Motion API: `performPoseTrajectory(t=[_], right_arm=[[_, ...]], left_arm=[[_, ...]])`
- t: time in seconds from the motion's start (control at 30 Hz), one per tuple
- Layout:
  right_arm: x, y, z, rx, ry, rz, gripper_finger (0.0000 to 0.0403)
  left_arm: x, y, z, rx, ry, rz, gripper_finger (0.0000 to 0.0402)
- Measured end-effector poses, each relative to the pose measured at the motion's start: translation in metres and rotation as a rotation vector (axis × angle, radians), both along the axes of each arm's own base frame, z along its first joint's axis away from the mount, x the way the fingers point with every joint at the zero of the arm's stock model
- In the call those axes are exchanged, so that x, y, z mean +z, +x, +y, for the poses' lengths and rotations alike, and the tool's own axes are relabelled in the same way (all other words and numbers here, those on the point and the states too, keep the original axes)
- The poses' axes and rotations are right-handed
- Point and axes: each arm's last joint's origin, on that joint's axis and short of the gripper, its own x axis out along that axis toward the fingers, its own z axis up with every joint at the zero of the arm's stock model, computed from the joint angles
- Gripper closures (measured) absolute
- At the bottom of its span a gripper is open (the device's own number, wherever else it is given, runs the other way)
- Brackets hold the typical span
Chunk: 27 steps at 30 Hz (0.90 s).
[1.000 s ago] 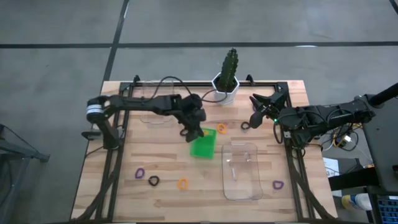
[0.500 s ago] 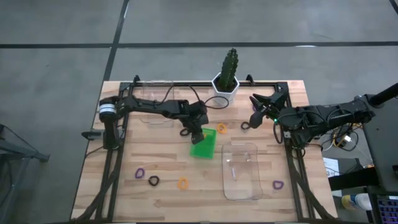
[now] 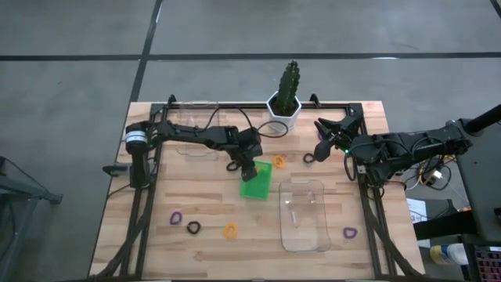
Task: Sort spring keychains
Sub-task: Put the top left yellow spring keychain into the green basket, then put the top right yellow spring keychain into the green basket
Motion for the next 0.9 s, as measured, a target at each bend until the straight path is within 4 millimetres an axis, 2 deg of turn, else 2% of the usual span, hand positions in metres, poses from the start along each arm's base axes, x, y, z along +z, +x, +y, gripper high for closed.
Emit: performPoseTrajectory(t=[0.2,0.47,0.63,0.9], right_arm=[[0.0,0.0,0.0,0.0,0.0,0.0,0.0323],[0.0,0.0,0.0,0.0,0.0,0.0,0.0319],[0.0,0.0,0.0,0.0,0.0,0.0,0.0327],[0.0,0.0,0.0,0.0,0.0,0.001,0.0334]], left_arm=[[-0.001,0.0,0.002,0.054,0.043,0.016,0.0388],[-0.001,0.0,0.002,0.054,0.042,0.016,0.032],[0.0,0.0,0.001,0.056,0.028,0.015,0.0304],[0.024,-0.005,0.003,0.05,0.043,-0.019,0.0303]])
